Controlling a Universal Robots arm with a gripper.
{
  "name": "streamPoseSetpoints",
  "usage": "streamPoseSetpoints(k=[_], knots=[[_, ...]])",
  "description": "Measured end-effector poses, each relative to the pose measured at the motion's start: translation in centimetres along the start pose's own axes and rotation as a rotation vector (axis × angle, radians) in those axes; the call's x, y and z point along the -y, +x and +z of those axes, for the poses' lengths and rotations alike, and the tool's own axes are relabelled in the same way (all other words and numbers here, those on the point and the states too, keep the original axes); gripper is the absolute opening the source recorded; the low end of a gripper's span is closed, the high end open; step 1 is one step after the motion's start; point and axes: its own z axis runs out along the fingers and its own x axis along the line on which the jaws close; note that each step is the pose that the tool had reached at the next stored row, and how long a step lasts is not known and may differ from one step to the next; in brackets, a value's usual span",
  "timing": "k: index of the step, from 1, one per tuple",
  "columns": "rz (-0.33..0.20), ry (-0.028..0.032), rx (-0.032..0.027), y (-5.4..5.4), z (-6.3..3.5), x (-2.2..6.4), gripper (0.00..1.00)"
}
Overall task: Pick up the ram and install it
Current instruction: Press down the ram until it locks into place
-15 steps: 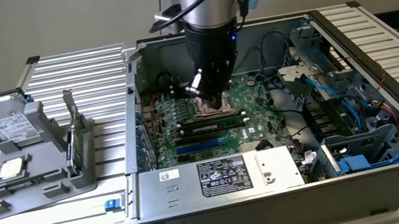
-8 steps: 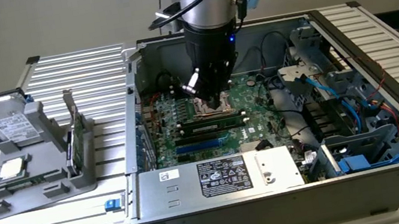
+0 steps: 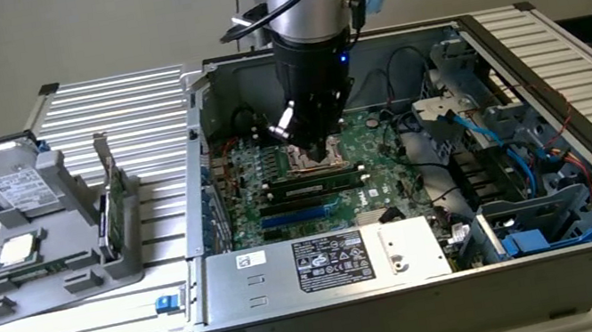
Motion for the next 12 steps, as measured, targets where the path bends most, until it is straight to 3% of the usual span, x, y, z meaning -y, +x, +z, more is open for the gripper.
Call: streamPoseSetpoints(k=[12], knots=[[0.208,-0.0026,0.0055,0.00,0.19,0.00,0.11]])
